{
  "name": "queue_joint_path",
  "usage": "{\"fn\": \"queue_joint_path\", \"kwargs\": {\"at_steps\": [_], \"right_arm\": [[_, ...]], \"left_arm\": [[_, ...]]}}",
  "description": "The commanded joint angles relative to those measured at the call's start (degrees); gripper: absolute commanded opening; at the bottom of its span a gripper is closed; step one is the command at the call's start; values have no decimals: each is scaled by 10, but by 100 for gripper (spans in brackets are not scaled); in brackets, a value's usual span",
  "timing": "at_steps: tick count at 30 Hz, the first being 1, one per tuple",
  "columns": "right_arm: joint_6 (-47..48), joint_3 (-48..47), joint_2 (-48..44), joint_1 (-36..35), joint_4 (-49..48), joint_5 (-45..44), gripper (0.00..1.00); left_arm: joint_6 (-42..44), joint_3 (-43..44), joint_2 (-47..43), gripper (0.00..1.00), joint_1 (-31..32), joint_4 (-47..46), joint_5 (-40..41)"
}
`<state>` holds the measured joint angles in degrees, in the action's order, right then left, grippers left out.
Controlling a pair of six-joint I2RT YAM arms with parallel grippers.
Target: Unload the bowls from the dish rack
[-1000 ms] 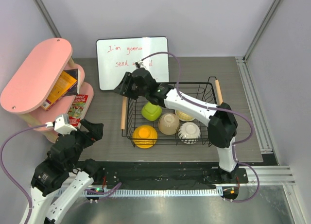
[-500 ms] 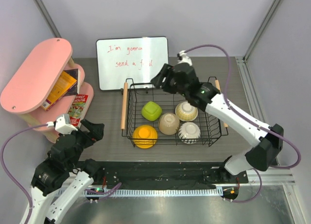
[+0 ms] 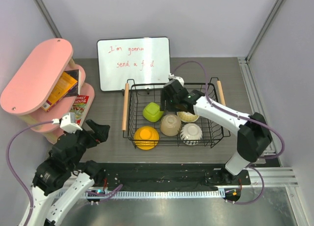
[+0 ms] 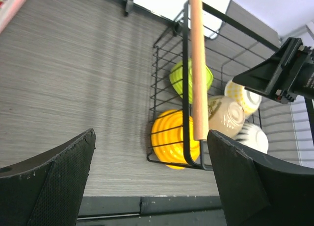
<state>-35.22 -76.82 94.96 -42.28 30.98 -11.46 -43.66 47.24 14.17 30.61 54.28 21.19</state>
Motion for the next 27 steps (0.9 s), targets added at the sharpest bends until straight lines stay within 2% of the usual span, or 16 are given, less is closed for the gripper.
{"fn": "queue_joint_path", "kwargs": {"at_steps": [1, 5, 9, 11, 12, 15, 20, 23, 27], "right_arm": [[-12, 73, -118, 2, -21, -29, 70], [-41, 144, -192, 3, -21, -43, 70], [-59, 183, -248, 3, -12, -67, 70], [-69, 202, -273, 3, -11, -74, 70], [-72, 208, -279, 2, -12, -72, 70], [-85, 230, -287, 2, -13, -56, 70], [-111, 295, -320, 2, -40, -52, 70], [-124, 332, -336, 2, -69, -59, 69], [-107, 334, -329, 2, -74, -77, 69]], "left_arm": [[51, 34, 91, 93, -2, -62, -83], [88, 106, 213, 92, -1, -108, -145], [85, 161, 314, 92, -1, -165, -208], [75, 161, 368, 93, -1, -197, -271], [74, 151, 385, 93, -1, -244, -294], [60, 159, 479, 93, 3, -260, -352], [67, 154, 555, 96, 60, -299, -345], [71, 159, 599, 97, 73, -316, -342], [72, 169, 666, 99, 76, -338, -358]]}}
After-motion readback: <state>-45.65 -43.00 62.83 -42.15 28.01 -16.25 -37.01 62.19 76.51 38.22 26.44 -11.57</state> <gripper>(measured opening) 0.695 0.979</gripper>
